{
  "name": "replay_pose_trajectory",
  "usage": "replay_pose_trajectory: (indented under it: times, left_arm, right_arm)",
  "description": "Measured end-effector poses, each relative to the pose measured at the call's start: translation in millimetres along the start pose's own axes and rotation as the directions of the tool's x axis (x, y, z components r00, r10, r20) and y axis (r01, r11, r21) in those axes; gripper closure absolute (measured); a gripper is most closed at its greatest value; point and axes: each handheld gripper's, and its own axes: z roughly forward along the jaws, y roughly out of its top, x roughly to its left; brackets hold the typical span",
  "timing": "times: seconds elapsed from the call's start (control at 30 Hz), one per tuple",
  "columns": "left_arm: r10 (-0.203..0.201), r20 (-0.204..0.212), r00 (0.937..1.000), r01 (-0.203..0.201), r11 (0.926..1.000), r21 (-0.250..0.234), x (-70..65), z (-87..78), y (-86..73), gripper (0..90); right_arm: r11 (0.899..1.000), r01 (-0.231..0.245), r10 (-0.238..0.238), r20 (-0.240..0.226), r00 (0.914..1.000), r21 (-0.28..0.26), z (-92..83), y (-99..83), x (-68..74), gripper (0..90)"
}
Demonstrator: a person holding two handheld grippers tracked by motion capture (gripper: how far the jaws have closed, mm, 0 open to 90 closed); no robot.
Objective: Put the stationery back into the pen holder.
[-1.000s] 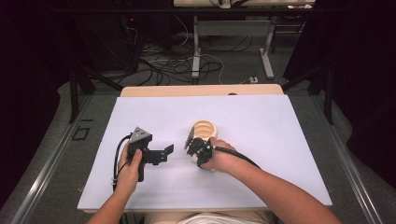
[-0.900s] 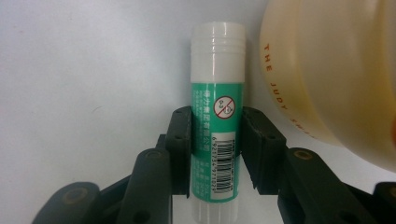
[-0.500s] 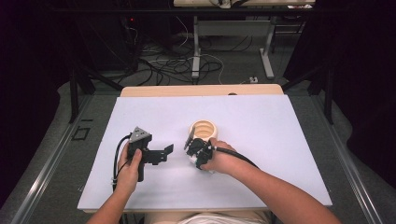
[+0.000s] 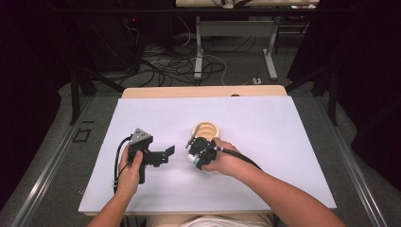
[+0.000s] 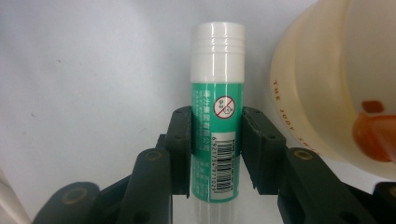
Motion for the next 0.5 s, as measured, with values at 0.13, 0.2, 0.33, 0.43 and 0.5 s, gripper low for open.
replay_pose_trajectory:
  times: [0.13, 0.2, 0.33, 0.43, 0.5]
  left_arm:
    - [-0.004, -0.005, 1.0, 0.004, 1.0, -0.002, 1.0, -0.3, 0.6, 0.8]
    - [-0.005, -0.004, 1.0, 0.005, 1.0, -0.004, 1.6, -0.2, 0.8, 0.8]
    - [-0.012, -0.005, 0.9999, 0.012, 0.9999, -0.005, 2.4, -0.4, 0.4, 0.8]
    - [-0.012, -0.006, 0.9999, 0.012, 0.9999, -0.011, 2.3, -0.9, 0.7, 0.8]
    - [-0.014, -0.005, 0.9999, 0.014, 0.9998, -0.012, 2.3, -1.0, 0.7, 0.8]
  right_arm:
    - [0.999, -0.01, 0.009, -0.014, 0.9999, -0.04, -5.4, 0.6, 0.2, 65.4]
    - [0.998, -0.007, 0.007, -0.014, 0.9999, -0.066, -9.7, 1.2, 0.1, 65.4]
    - [0.993, -0.019, 0.016, -0.028, 0.9995, -0.115, -18.3, 1.6, -0.5, 65.4]
    - [0.988, -0.022, 0.017, -0.033, 0.9993, -0.152, -24.2, 1.9, -2.1, 65.4]
    - [0.984, -0.026, 0.02, -0.038, 0.9991, -0.174, -28.3, 1.8, -3.2, 65.4]
